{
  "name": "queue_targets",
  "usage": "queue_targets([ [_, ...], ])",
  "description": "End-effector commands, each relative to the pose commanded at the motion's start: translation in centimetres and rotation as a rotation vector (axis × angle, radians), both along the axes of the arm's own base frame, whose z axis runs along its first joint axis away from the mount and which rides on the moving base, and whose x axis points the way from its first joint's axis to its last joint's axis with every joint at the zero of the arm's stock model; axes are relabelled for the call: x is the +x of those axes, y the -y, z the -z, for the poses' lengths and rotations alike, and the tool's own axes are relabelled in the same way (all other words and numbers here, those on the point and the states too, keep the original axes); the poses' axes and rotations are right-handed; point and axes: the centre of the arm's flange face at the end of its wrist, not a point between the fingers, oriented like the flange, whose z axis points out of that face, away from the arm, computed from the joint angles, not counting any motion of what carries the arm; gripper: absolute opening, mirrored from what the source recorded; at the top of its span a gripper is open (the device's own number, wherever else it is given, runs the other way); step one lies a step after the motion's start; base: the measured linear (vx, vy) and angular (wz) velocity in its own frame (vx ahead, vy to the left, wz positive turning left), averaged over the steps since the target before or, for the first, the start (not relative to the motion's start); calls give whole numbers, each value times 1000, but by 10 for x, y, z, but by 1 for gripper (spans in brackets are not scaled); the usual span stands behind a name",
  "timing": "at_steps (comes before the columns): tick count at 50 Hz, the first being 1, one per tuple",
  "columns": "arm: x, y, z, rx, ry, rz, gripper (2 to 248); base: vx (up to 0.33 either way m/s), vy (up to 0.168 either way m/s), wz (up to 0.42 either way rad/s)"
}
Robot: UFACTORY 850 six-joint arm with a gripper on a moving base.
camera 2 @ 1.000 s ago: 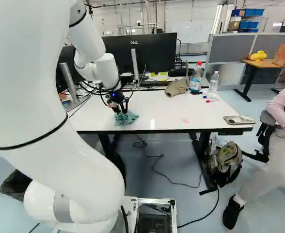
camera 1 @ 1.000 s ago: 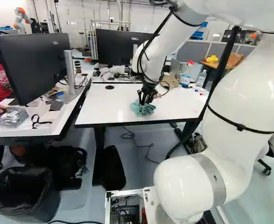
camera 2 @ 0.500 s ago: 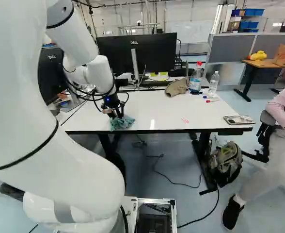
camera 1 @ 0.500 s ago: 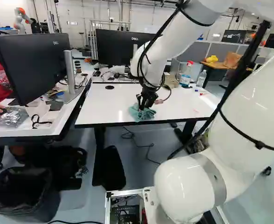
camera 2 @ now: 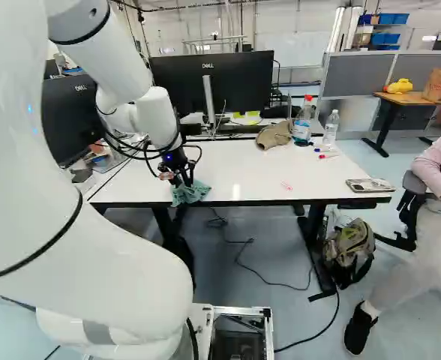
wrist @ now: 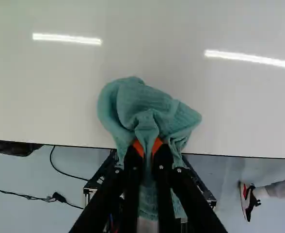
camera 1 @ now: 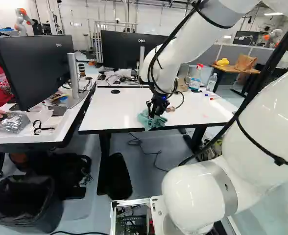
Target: Clean the table with the green towel
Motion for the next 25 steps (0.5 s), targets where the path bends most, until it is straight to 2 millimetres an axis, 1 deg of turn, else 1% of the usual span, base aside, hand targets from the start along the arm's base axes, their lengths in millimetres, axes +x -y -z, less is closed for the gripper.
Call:
queue_targets([
  [5,0,0,-1,0,2,0,38,0,0,0],
  [11,1,-2,-7,2,16,-6,38,0,0,0],
  [25,11,-21,-26,8,60,-51,38,0,0,0],
])
